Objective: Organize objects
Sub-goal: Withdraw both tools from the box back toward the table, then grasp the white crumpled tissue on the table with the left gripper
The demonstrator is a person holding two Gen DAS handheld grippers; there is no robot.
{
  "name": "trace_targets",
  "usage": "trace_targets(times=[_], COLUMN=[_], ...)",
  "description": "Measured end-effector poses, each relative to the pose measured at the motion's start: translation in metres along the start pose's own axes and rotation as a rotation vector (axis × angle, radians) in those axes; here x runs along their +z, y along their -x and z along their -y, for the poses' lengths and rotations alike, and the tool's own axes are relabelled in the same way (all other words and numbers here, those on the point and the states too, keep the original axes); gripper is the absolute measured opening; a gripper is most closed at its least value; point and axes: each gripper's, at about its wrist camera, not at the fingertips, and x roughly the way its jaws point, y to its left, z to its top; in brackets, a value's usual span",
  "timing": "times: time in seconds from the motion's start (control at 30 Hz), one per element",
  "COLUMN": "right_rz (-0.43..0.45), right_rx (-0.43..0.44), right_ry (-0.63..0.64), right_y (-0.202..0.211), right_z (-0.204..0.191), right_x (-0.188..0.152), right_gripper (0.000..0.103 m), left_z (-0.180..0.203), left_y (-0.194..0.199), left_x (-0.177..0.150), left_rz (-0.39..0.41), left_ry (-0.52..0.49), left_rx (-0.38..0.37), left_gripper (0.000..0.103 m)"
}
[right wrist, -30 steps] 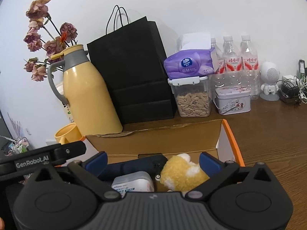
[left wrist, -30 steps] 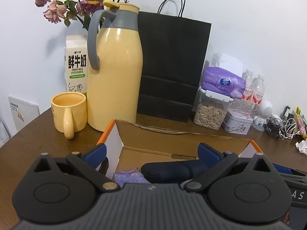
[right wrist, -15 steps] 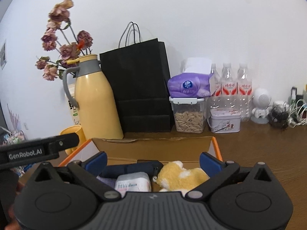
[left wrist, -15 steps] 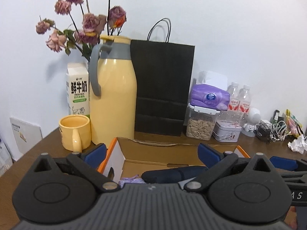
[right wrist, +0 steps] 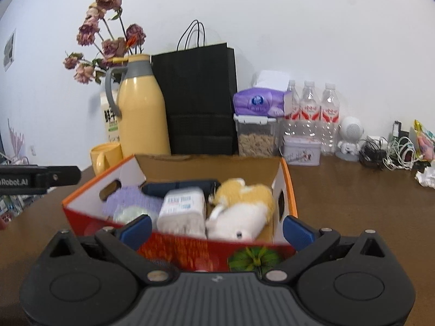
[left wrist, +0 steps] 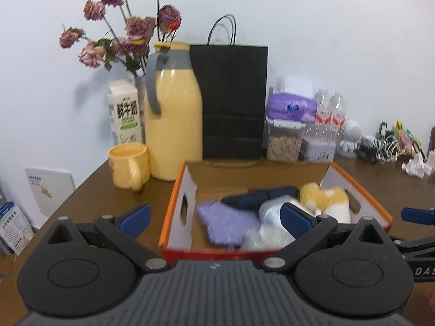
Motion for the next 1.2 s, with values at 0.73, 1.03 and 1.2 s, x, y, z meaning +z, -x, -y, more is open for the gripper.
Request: trace_targets(times=[0.73,1.03,1.2], right_rz=[-0.103,-0.132,-0.155], right_rx=[-0.001,0.011,0.011], right_ry=[0.099,0.076,0.066], right_y=[0.018,0.014,0.01], right_z=[-0.026,-0.022,-0.021], right_x=[-0.072,-0.072,-0.073], right_gripper=[0.103,0.103,0.103], left_z=[-0.012,-0.012,-0.013], left_y=[0.016,-0.003,-0.008], left_x=[-0.087,-0.096,-0.098], left_rz=[-0.256,-0.311,-0.309], left_ry=[-0.059,-0.058,-0.045], left_rx=[-0.061,-0.052,-0.068], left_gripper=[0.103,0.103,0.103])
